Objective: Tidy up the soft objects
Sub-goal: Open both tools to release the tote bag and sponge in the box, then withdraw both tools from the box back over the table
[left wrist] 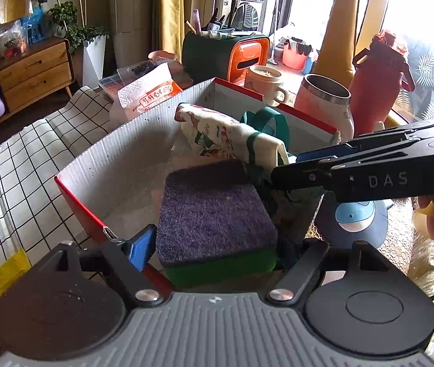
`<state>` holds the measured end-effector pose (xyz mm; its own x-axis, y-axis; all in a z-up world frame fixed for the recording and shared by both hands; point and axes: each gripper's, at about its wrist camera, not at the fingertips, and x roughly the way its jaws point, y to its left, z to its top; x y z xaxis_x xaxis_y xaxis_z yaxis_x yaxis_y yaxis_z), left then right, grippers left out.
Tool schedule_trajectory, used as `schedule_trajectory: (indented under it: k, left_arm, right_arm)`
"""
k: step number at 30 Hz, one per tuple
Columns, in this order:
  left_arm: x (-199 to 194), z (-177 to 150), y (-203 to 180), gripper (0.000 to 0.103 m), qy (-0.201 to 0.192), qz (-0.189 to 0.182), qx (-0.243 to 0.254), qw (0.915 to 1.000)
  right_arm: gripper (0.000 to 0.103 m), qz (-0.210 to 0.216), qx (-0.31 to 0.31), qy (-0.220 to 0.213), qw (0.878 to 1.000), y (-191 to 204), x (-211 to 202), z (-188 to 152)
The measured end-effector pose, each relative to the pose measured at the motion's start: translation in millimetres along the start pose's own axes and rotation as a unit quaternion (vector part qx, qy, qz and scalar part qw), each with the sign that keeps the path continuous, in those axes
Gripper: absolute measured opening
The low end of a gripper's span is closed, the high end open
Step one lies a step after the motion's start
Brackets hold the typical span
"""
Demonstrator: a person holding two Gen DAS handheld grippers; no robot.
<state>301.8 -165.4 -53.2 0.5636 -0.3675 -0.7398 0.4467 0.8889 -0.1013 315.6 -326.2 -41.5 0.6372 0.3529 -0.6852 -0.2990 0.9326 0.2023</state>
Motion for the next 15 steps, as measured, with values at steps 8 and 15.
schedule_trajectory:
  k: [8,15]
  left_arm:
    - [-24.6,-9.3,0.4,0.082,-0.011,0.001,-0.008,0.9999]
    - [-62.9,-15.8,1.5,0.082,-0.041,-0.014,-0.017,0.9989]
  right_arm:
    - [0.059,-0.008,-0.016,-0.024,1.0,14.5,-29.9,1.1]
    - [0.064,-0.002,-0.031,-0.044,0.999,30.9,-57.4,2.3]
